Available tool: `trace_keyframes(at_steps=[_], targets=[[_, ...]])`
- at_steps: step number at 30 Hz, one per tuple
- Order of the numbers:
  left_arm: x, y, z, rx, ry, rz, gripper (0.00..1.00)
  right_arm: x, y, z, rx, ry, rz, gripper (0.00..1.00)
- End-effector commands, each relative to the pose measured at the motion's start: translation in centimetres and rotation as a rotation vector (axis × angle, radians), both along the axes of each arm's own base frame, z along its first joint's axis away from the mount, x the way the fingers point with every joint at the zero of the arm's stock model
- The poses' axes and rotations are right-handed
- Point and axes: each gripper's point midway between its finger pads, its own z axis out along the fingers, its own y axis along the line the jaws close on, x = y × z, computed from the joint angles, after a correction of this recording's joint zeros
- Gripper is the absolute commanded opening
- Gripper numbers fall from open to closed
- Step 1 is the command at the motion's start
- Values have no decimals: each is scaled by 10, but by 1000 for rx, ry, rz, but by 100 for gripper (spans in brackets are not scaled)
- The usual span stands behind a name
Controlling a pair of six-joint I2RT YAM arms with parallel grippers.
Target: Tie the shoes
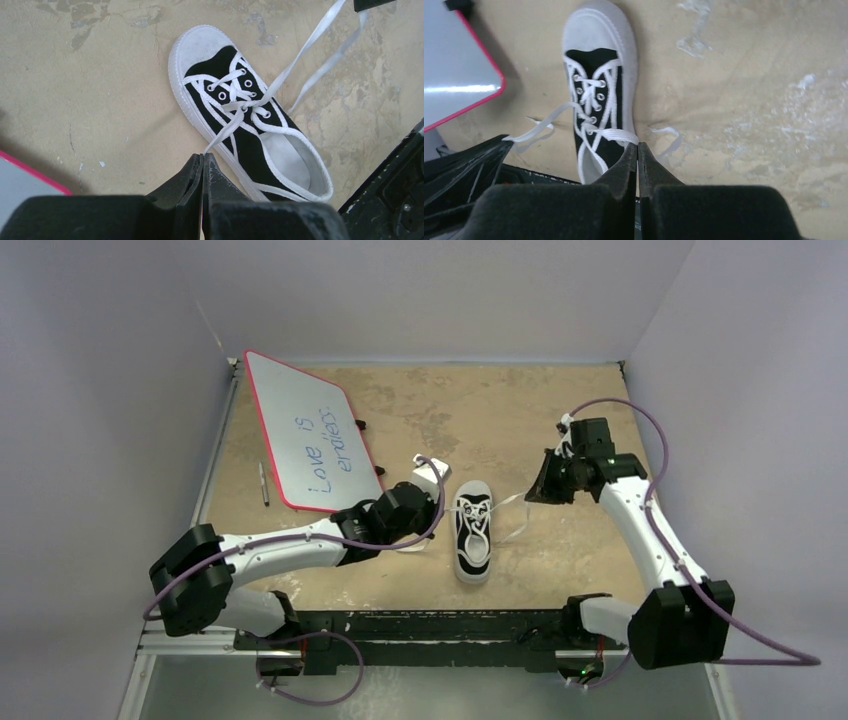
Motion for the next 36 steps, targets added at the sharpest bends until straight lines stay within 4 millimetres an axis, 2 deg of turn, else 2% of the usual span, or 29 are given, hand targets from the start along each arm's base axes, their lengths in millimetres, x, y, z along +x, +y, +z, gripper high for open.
trace_keyframes(at_steps=[1,2,4,7,8,12,16,18,23,27,30,32,36], targets=[[11,-8,14,-2,-54,-8,0,-30,-31,-31,-156,281,-172,0],[12,-7,9,9,-44,-6,0,-31,-41,-40,-213,302,-205,0],[9,-9,3,17,-21,-23,0,-30,-49,-53,-262,314,-211,0],[5,-13,-5,13,9,-42,0,-22,-52,-65,-279,309,-211,2],[4,-13,-8,14,18,-39,0,-20,-51,-68,-278,316,-205,9],[6,-16,-15,15,52,-27,0,-26,-51,-87,-275,390,-175,47],[6,-20,-15,20,61,-46,0,-42,-38,-91,-197,446,-174,60],[9,-22,-14,15,57,-47,0,-46,-41,-91,-212,447,-186,63],[11,-31,-11,19,49,-94,0,-48,-9,-96,-86,372,-122,64],[11,-33,-5,-20,1,-107,0,-51,-25,-115,-176,401,-227,59],[13,-29,-11,-7,-40,-126,0,-45,-24,-127,-154,385,-296,55],[13,-30,-14,16,-66,-153,0,-36,-25,-135,-142,355,-339,48],[13,-27,-18,13,-118,-175,0,-33,-33,-144,-177,350,-393,33]])
